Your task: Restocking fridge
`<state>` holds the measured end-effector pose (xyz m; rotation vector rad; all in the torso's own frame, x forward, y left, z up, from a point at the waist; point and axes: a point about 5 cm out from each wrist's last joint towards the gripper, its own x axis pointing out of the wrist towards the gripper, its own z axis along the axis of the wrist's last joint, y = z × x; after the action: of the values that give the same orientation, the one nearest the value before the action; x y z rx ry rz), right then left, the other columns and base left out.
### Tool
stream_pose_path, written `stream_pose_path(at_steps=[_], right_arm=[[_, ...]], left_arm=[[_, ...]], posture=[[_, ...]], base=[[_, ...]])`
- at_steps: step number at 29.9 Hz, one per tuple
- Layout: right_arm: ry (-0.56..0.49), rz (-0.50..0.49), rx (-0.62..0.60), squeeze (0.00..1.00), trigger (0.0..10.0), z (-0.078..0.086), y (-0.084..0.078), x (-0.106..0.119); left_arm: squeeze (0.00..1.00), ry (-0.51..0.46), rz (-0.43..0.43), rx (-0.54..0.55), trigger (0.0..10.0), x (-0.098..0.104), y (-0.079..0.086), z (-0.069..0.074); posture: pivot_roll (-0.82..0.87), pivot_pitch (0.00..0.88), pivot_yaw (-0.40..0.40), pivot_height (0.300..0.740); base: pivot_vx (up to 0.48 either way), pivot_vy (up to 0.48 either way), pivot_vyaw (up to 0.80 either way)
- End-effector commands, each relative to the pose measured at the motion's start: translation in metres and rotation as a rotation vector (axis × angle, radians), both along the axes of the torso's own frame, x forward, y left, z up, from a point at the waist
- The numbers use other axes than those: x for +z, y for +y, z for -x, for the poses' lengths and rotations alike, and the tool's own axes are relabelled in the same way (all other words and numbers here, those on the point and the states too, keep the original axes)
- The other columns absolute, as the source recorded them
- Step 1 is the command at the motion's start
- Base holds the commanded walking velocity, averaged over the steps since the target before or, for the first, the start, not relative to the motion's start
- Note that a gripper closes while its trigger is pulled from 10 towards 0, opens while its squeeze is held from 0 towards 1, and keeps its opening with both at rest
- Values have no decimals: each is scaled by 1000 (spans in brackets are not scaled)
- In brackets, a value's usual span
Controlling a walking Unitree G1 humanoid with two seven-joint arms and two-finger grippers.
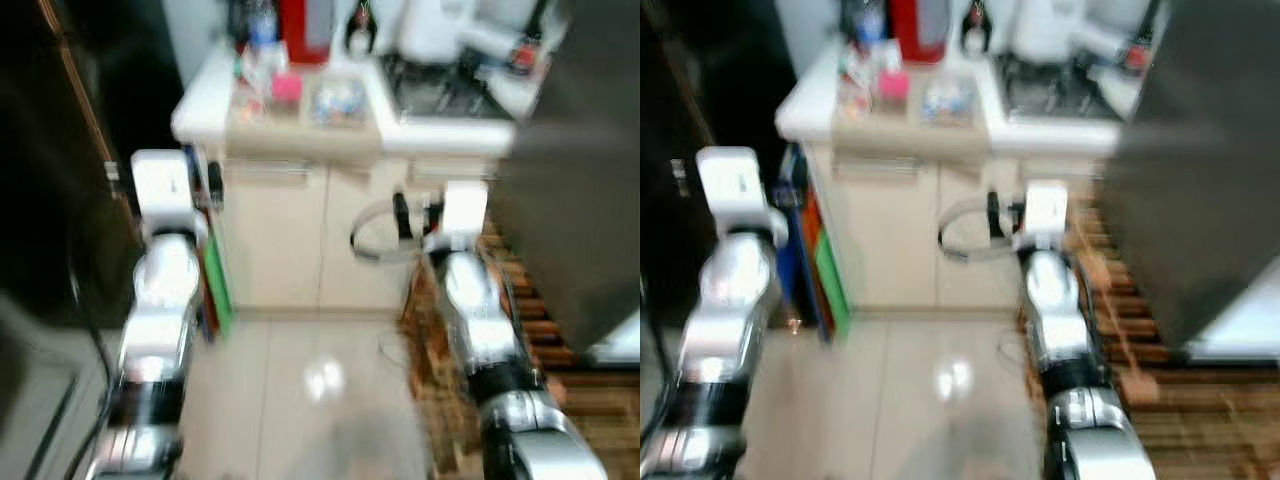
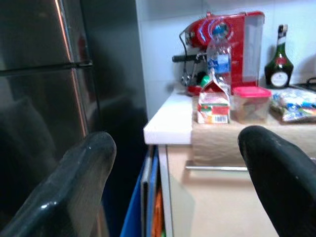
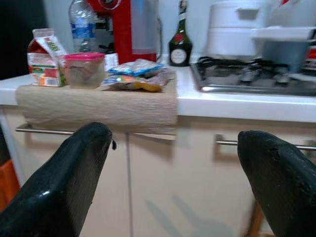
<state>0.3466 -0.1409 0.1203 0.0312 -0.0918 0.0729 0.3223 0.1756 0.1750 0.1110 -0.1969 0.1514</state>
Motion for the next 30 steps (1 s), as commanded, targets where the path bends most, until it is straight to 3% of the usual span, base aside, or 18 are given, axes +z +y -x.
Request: stream_pose_path(at_steps=[1, 24, 28, 30], right_arm=[[-13, 0, 15, 0, 10000, -3, 6, 5], [-45, -3, -8, 0, 10000, 0, 3, 7], [-108, -5, -5, 0, 10000, -1, 5, 23], [-206, -10, -5, 0, 10000, -2, 7, 50]], left_arm=[[0, -20, -6, 14, 10000, 5, 5, -2], [0, -126, -43, -74, 10000, 29, -7, -8], [0, -198, -53, -64, 10000, 46, -7, -5], [0, -288, -63, -51, 10000, 70, -6, -2]], posture=[[-6, 0, -20, 740], [-22, 0, -20, 740], [-22, 0, -23, 740], [-22, 0, -23, 740]], base=[[480, 0, 0], [480, 0, 0], [480, 0, 0], [480, 0, 0]])
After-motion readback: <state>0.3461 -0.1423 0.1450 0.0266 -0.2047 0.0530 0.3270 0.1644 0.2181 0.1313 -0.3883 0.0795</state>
